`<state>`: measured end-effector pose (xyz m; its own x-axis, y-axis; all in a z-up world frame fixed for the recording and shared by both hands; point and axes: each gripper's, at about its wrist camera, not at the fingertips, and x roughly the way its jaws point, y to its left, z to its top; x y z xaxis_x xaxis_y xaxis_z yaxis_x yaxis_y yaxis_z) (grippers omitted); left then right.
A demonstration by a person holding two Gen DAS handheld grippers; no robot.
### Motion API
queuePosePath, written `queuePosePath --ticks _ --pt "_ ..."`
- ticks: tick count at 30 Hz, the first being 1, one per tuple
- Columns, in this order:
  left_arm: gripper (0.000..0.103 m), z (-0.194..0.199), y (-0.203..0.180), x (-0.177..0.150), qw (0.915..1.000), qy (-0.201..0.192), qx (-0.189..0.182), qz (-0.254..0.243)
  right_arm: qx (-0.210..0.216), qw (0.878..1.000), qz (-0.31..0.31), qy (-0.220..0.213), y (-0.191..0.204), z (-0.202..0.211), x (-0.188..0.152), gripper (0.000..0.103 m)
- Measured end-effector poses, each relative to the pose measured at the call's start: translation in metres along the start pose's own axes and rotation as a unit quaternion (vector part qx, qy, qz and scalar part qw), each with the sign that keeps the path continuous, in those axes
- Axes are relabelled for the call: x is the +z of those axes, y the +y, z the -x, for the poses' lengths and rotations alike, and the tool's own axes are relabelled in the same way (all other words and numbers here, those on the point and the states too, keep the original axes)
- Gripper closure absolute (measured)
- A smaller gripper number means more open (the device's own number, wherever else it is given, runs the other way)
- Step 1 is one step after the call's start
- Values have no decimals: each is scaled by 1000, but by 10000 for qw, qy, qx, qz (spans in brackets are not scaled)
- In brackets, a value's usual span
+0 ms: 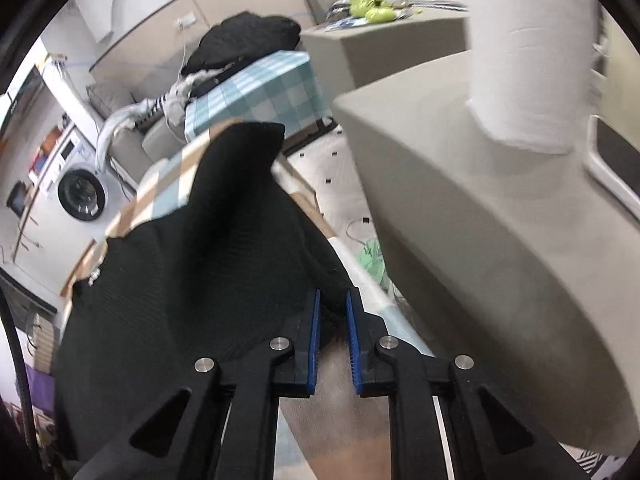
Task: Fold small clothes
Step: 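Grasp the sweater side and sleeve nearest the right tool, then fold the held side over the sweater back with the right tool, release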
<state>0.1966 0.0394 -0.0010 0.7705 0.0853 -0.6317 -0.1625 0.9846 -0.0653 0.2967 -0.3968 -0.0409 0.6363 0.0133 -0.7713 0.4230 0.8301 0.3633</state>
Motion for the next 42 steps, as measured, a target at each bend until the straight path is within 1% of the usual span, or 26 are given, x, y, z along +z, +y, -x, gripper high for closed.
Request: queuePosePath --ticks 3,5,8,9,11,12,13,14,15,16,17,18,20,21,22,24,25,27,29,31,32,34,36,38,40,42 --pt "1 -1 5 -2 10000 -6 7 -3 83 10000 -26 9 -3 14 -7 91" --pt "1 -2 8 -3 10000 1 54 -5 74 10000 -31 -8 -2 15 -7 91" --pt "1 1 17 -5 9999 -31 104 11 251 9995 -69 -202 5 23 -1 91" --pt "1 4 21 -7 9999 -44 107 30 334 9988 -15 -348 13 29 2 91" --pt "1 8 29 -9 9999 -59 109 95 674 9960 139 -568 30 43 7 91" --pt "1 8 34 -11 9998 -55 99 148 800 9945 255 -629 39 48 9 91" --pt "1 10 37 -12 9998 -50 74 192 1032 9910 545 -655 61 54 12 91" --pt "1 11 39 -14 9997 -49 39 227 1163 9886 711 -633 75 57 12 91" --pt "1 12 40 -15 9997 -46 7 251 1449 9825 1015 -580 101 60 10 91" --pt "1 13 42 -17 9997 -47 -9 249 1619 9781 1209 -498 117 62 8 91" --pt "1 14 42 -17 9997 -65 -16 236 1851 9704 1514 -335 141 62 1 91" --pt "1 16 41 -18 9997 -78 -15 220 1999 9647 1694 -245 155 61 -5 91" --pt "1 18 40 -18 9997 -99 -24 211 2324 9487 2143 99 188 59 -28 91" --pt "1 19 41 -19 9997 -106 -34 218 2467 9393 2359 355 202 55 -42 91" --pt "1 18 36 -17 9997 -103 -33 223 2526 9330 2496 574 211 51 -53 90" --pt "1 20 38 -18 9997 -99 -42 206 2457 9232 2787 985 220 39 -72 85" --pt "1 20 36 -17 9998 -94 -29 189 2332 9226 2855 1136 220 35 -78 79" --pt "1 19 36 -17 9998 -82 2 162 2226 9243 2827 1269 213 33 -81 75" --pt "1 17 34 -16 9998 -66 36 167 2052 9327 2718 1185 196 38 -73 67" --pt "1 15 37 -16 9998 -35 71 189 1703 9452 2611 974 173 44 -65 58" --pt "1 15 38 -16 9998 -17 81 207 1555 9485 2591 950 166 40 -61 50" --pt "1 14 41 -15 9996 9 70 263 1163 9567 2468 1018 144 32 -54 42" --pt "1 14 44 -15 9995 25 119 288 1020 9603 2239 1316 124 14 -53 42" --pt "1 13 46 -14 9993 64 203 298 1096 9596 2098 1523 112 3 -50 42" --pt "1 13 46 -14 9992 62 226 313 1139 9571 2131 1600 113 -4 -55 42" --pt "1 14 47 -13 9992 64 267 302 1181 9548 2229 1569 119 -9 -59 47"
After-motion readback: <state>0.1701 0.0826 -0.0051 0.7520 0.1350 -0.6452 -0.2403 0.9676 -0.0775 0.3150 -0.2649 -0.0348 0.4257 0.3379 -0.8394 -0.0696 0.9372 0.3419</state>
